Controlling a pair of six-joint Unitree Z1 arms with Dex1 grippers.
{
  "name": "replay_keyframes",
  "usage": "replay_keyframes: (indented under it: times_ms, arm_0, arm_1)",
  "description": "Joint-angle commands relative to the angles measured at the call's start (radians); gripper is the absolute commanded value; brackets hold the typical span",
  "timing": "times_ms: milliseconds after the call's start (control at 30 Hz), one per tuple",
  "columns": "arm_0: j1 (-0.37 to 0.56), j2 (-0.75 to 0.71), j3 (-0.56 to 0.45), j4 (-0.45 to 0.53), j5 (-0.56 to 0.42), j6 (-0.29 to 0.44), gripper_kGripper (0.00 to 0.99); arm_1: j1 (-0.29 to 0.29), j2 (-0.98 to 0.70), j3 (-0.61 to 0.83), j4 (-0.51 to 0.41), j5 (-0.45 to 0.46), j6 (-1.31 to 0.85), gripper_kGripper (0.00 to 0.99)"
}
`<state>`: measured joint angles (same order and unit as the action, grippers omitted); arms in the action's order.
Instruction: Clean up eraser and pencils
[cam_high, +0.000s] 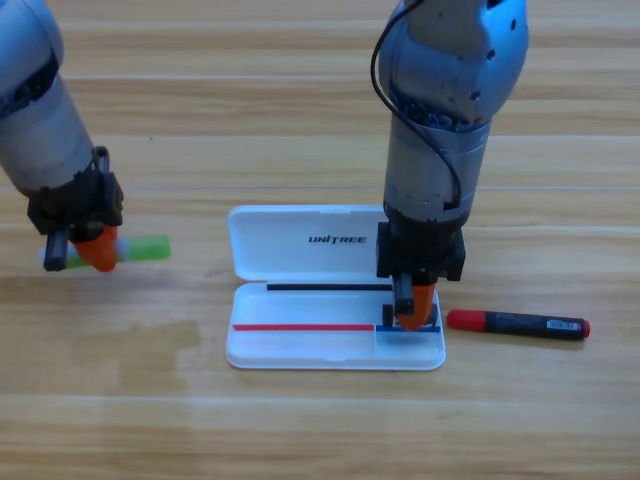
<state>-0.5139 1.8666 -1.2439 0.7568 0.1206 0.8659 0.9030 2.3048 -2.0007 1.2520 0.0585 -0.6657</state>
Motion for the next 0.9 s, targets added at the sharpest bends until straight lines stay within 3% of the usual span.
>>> replay_keyframes:
  times_ms: [33, 400, 567, 900]
  arm_0:
    - [0.015, -0.017, 0.004, 0.021, 0.013, 0.004, 0.000]
    - [0.011, -0.038, -0.045, 0.075, 0.010, 0.004, 0.000]
    - [0.011, -0.035, -0.045, 0.075, 0.010, 0.004, 0.000]
    - [0.009, -0.030, -0.046, 0.075, 0.008, 0.005, 0.000]
  arm_1:
    - [0.025, 0.065, 0.013, 0.023, 0.023, 0.006, 0.000]
    - [0.025, 0.062, 0.025, 0.024, 0.046, 0.014, 0.000]
    - [0.025, 0.065, 0.034, 0.024, 0.046, 0.014, 0.094]
    - [0.025, 0.067, 0.042, 0.024, 0.043, 0.014, 0.094]
